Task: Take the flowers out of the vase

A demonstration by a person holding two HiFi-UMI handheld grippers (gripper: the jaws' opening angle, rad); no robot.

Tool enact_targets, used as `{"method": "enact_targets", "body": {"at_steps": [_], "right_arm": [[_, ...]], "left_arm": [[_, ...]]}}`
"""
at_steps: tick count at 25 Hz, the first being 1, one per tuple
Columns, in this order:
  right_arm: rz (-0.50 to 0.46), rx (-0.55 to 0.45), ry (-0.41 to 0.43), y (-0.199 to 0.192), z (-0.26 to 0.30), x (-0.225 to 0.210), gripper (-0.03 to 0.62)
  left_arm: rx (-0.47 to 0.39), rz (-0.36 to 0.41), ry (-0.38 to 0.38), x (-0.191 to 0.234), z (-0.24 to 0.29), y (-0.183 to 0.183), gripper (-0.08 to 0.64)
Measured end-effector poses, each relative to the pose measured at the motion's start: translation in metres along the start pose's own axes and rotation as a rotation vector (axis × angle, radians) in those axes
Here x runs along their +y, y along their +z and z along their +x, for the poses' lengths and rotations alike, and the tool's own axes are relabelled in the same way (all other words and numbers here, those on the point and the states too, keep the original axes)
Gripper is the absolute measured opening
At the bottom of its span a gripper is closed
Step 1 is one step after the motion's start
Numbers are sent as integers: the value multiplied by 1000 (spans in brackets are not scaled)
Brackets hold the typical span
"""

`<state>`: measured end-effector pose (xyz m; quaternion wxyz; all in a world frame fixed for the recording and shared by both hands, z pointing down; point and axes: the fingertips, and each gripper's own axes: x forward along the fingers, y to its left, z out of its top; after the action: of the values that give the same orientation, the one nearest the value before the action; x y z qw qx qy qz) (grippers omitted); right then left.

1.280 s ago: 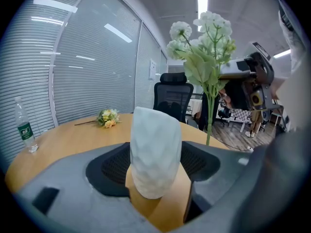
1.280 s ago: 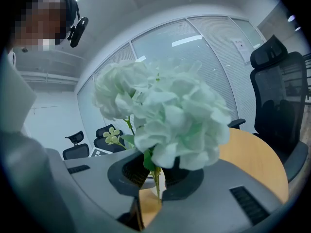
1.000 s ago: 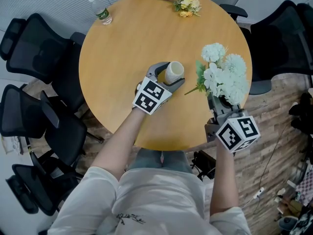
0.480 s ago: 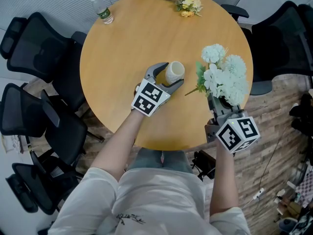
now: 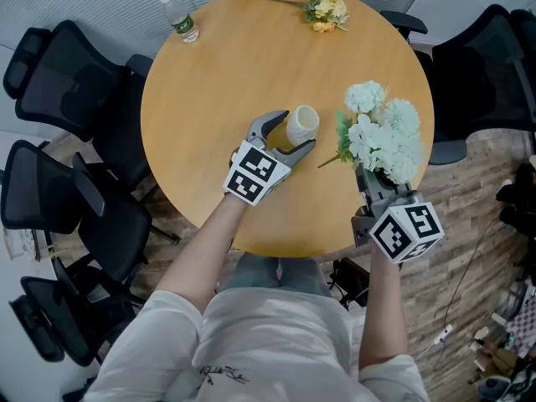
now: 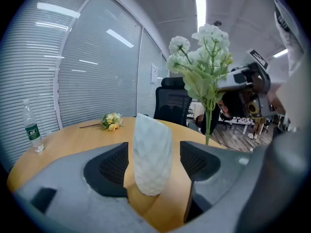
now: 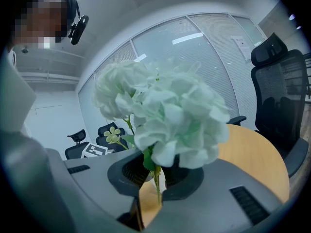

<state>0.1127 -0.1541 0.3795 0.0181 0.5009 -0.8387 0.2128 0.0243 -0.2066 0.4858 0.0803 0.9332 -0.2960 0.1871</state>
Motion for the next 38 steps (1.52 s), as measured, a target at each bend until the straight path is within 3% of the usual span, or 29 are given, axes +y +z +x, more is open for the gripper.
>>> {"method": "enact_targets", "body": {"at_steps": [10,17,23,31,38], "right_arm": [[14,20,10,-4,-6,5,49],[-2,32,24,-3,-23,22,49],[-34,45,40,3,-30,33,49],[-53,47,39,4,-47,43,49],[-65,49,41,4,-63,53,49]], "left_arm": [[17,-23,-3,-7,-18,11,317],[-42,-96,36,-14,-58,32,207],[-43,-73,41,-30,-82,47,97],[-61,-80,54,-47,-116,59,20],[-67,-113,83,-63,-138,64,9]]}}
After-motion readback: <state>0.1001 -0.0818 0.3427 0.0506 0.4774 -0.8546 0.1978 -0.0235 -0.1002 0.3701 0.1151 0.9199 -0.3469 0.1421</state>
